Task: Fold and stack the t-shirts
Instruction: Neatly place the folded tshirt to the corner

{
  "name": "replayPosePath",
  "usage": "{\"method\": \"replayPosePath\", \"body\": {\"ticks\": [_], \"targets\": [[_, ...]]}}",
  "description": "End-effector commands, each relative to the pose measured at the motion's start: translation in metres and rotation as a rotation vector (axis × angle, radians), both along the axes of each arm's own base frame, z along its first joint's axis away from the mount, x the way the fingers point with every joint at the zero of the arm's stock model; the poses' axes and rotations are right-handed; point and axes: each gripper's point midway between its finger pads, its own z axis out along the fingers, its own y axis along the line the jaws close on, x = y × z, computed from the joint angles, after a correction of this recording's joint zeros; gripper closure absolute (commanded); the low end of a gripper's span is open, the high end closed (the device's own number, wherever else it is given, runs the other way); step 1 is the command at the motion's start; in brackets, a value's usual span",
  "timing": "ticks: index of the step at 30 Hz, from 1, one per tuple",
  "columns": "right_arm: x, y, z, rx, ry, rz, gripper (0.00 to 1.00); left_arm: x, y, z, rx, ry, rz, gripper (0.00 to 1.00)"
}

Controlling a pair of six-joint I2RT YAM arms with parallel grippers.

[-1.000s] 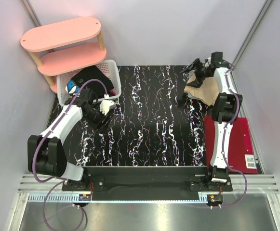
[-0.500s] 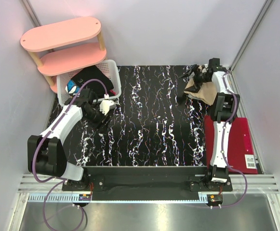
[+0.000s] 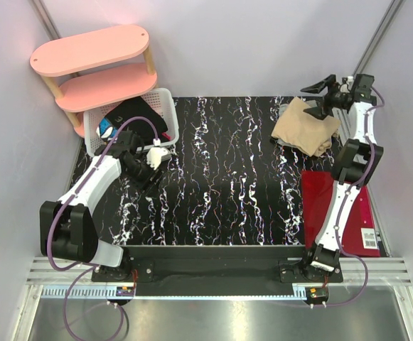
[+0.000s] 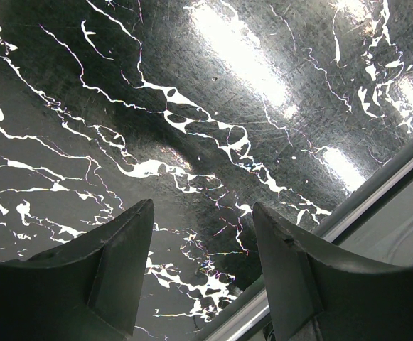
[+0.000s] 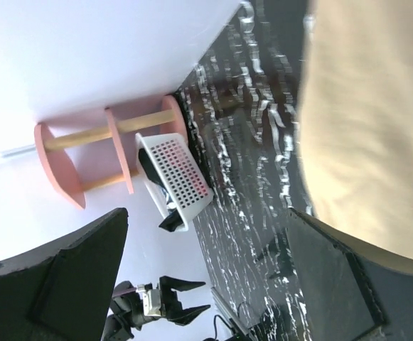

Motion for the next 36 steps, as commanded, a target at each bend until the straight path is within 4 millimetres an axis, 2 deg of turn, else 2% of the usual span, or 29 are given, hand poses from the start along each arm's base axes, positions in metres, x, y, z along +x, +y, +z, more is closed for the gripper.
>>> {"method": "replayPosePath", "body": {"ticks": [1,4,6,9,12,13,15,16,17,18,20,21,23,24,25,26,27,28,29,30,31,36], "targets": [[-0.004,0.003,-0.054,0.009,0.092,0.010,0.00,0.013,0.000,0.016,-0.007,-0.075,-0.004,0.37],[-0.004,-0.006,-0.080,-0.025,0.119,-0.005,0.00,0.015,0.002,0.015,0.002,-0.081,0.010,0.37],[-0.004,-0.006,-0.089,-0.034,0.124,-0.003,0.00,0.017,0.004,0.016,0.000,-0.084,0.024,0.36],[-0.003,-0.004,-0.073,-0.025,0.088,0.015,0.00,0.021,0.004,0.019,-0.009,-0.090,0.041,0.36],[-0.002,0.003,-0.019,-0.035,-0.016,0.037,0.00,0.027,0.006,0.029,-0.014,-0.116,0.060,0.35],[-0.006,0.009,0.020,-0.035,-0.086,0.055,0.00,0.030,0.007,0.032,-0.015,-0.125,0.067,0.34],[-0.011,0.022,0.059,-0.047,-0.151,0.070,0.00,0.037,0.011,0.044,-0.028,-0.157,0.100,0.34],[-0.020,0.028,0.096,-0.067,-0.217,0.078,0.00,0.040,0.011,0.049,-0.039,-0.166,0.113,0.34],[-0.026,0.038,0.111,-0.080,-0.247,0.093,0.00,0.043,0.014,0.055,-0.046,-0.176,0.136,0.33],[-0.041,0.050,0.141,-0.105,-0.298,0.104,0.00,0.047,0.015,0.064,-0.051,-0.201,0.150,0.31],[-0.051,0.062,0.156,-0.240,-0.359,0.095,0.00,0.050,0.017,0.071,-0.055,-0.215,0.179,0.30],[-0.073,0.088,0.171,-0.287,-0.363,0.127,0.00,0.051,0.017,0.078,-0.059,-0.232,0.184,0.30],[-0.087,0.100,0.168,-0.441,-0.371,0.127,0.00,0.051,0.016,0.085,-0.067,-0.249,0.195,0.30],[-0.105,0.122,0.174,-0.493,-0.391,0.155,0.00,0.050,0.015,0.088,-0.075,-0.258,0.194,0.30],[-0.107,0.120,0.168,-0.592,-0.375,0.110,0.00,0.049,0.016,0.090,-0.075,-0.265,0.198,0.29],[-0.115,0.129,0.166,-0.657,-0.397,0.129,0.00,0.049,0.017,0.091,-0.073,-0.266,0.201,0.29],[-0.132,0.135,0.160,-0.700,-0.391,0.137,0.00,0.048,0.017,0.092,-0.073,-0.270,0.205,0.29],[-0.141,0.151,0.155,-0.754,-0.401,0.147,0.00,0.048,0.017,0.092,-0.074,-0.270,0.209,0.29],[-0.144,0.156,0.156,-0.778,-0.437,0.145,0.00,0.048,0.017,0.092,-0.075,-0.269,0.211,0.28],[-0.161,0.160,0.147,-0.781,-0.425,0.157,0.00,0.047,0.017,0.092,-0.078,-0.267,0.214,0.28],[-0.169,0.168,0.146,-0.765,-0.435,0.169,0.00,0.047,0.016,0.091,-0.082,-0.260,0.217,0.28],[-0.190,0.172,0.125,-0.759,-0.409,0.186,0.00,0.046,0.014,0.091,-0.098,-0.254,0.220,0.28]]}}
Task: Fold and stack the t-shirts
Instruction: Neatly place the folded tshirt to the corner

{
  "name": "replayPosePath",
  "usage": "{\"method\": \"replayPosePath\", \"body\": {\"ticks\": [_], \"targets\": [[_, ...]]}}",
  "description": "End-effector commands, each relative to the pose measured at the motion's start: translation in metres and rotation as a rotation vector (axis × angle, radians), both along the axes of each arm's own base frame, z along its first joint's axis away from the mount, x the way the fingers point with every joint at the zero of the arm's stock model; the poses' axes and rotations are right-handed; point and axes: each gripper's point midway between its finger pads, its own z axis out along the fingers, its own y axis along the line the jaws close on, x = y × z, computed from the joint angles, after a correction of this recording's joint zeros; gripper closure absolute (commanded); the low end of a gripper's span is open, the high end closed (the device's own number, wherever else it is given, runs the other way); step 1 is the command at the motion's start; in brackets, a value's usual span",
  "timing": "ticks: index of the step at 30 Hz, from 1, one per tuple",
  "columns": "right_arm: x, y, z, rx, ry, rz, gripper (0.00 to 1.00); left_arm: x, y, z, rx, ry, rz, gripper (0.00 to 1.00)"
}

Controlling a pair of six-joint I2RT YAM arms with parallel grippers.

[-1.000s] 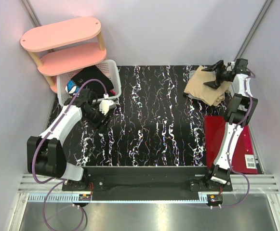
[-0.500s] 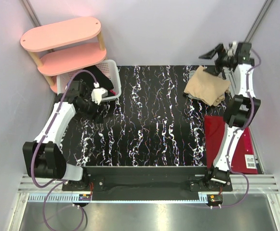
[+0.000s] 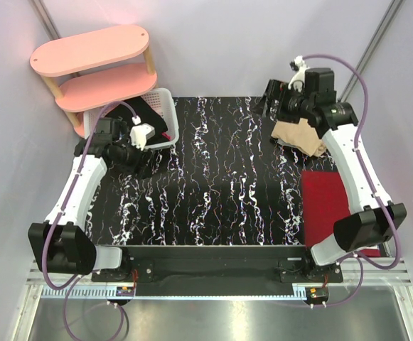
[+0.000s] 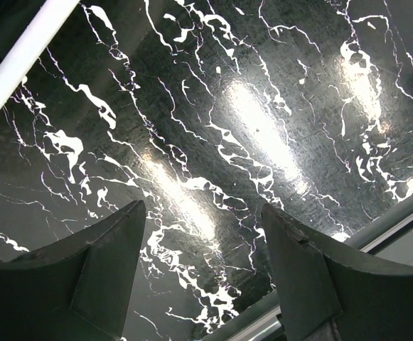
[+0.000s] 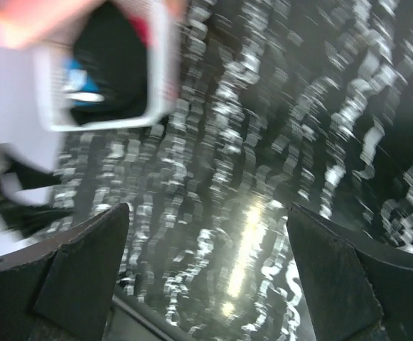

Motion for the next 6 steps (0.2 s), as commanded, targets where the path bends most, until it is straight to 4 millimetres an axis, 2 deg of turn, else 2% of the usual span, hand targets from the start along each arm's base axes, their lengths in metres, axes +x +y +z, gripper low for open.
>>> {"method": "replayPosePath", "body": {"ticks": [1,6], "targets": [[0.0147,-0.0215,-0.0424,-0.102,0.044,-0.097,0.00,0.0076,-0.0029,0.0186,-0.032,-0.060,0.013,0.28],[0.0151,-0.0186,-0.0418,-0.114,0.050,-0.091,0.00,0.0089,-0.0002,0.0211,-0.026,-0.076,0.025,0.28]]}}
